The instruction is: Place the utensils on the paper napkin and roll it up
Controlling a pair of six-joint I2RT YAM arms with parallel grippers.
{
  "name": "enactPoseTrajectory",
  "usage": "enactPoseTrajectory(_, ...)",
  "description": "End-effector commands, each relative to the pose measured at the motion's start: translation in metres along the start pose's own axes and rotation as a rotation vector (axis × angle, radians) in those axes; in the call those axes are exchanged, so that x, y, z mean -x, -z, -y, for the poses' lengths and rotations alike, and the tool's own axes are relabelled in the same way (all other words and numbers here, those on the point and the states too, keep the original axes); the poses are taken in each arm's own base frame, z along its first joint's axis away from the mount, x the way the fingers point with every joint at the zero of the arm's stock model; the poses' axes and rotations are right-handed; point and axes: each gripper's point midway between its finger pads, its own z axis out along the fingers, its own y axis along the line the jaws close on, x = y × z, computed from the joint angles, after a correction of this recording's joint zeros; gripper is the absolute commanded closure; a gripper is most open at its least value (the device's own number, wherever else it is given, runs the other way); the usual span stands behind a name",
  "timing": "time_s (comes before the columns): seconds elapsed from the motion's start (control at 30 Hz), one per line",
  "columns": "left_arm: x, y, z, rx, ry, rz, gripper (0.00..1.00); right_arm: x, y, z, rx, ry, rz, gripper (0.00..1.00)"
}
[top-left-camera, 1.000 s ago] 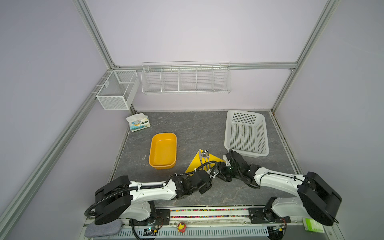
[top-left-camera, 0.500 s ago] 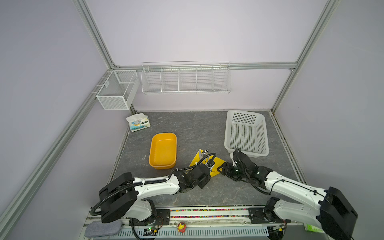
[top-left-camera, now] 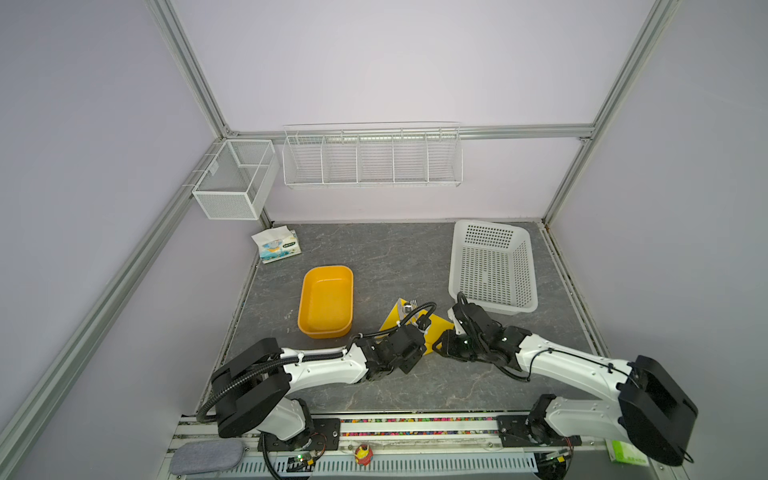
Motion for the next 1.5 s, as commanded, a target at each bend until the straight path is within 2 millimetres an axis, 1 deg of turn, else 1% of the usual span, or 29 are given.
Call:
enactPoseTrajectory(0.0,0.006,-0.004,-0.009,0.057,0.0,-0.018,1.0,0.005,-0.004,-0.02,0.056,0.04,-0.002,0.68)
enactPoseTrajectory(0.1,0.0,-0.009,-0.01,0.061,0.002,-0.044,1.0,0.006,-0.008,-0.02,0.051,0.034,0.003,0.7)
enactPoseTrajectory(0.17,-0.002,-0.01,-0.009,0.058,0.005,-0.051,1.0,0.006,-0.012,-0.017,0.044,0.018,-0.003,0.71)
enactPoseTrajectory(0.27,-0.004,-0.009,-0.012,0.066,0.027,-0.054,1.0,0.004,-0.02,-0.016,0.05,-0.01,-0.019,0.76)
enactPoseTrajectory(0.4,-0.004,-0.008,-0.012,0.026,0.059,-0.039,1.0,0.005,-0.025,-0.016,0.069,-0.041,-0.016,0.77)
enactPoseTrajectory(0.53,0.001,-0.007,-0.005,-0.024,0.064,-0.037,1.0,0.005,-0.028,-0.013,0.055,-0.051,-0.017,0.77)
enactPoseTrajectory(0.8,-0.002,-0.013,-0.007,-0.02,0.096,-0.068,1.0,0.008,-0.039,-0.02,0.1,-0.074,-0.032,0.8)
enactPoseTrajectory(0.9,-0.002,-0.013,-0.012,0.0,0.111,-0.07,1.0,0.009,-0.044,-0.018,0.096,-0.084,-0.034,0.82)
enactPoseTrajectory(1.1,-0.001,-0.013,-0.012,-0.019,0.131,-0.069,1.0,0.009,-0.053,-0.014,0.087,-0.098,-0.042,0.83)
enactPoseTrajectory(1.13,-0.001,-0.013,-0.014,-0.012,0.152,-0.073,0.96,0.009,-0.053,-0.012,0.08,-0.103,-0.042,0.83)
enactPoseTrajectory(1.2,0.0,-0.012,-0.018,-0.02,0.206,-0.08,0.83,0.007,-0.055,-0.008,0.066,-0.111,-0.046,0.83)
enactPoseTrajectory(1.3,0.003,-0.008,-0.022,-0.09,0.335,-0.08,0.69,0.007,-0.056,-0.005,0.057,-0.12,-0.047,0.83)
enactPoseTrajectory(1.33,0.004,-0.005,-0.024,-0.126,0.382,-0.072,0.65,0.007,-0.056,-0.005,0.057,-0.122,-0.048,0.83)
enactPoseTrajectory(1.47,0.007,0.009,-0.031,-0.244,0.543,-0.012,0.56,0.008,-0.054,-0.003,0.05,-0.125,-0.041,0.83)
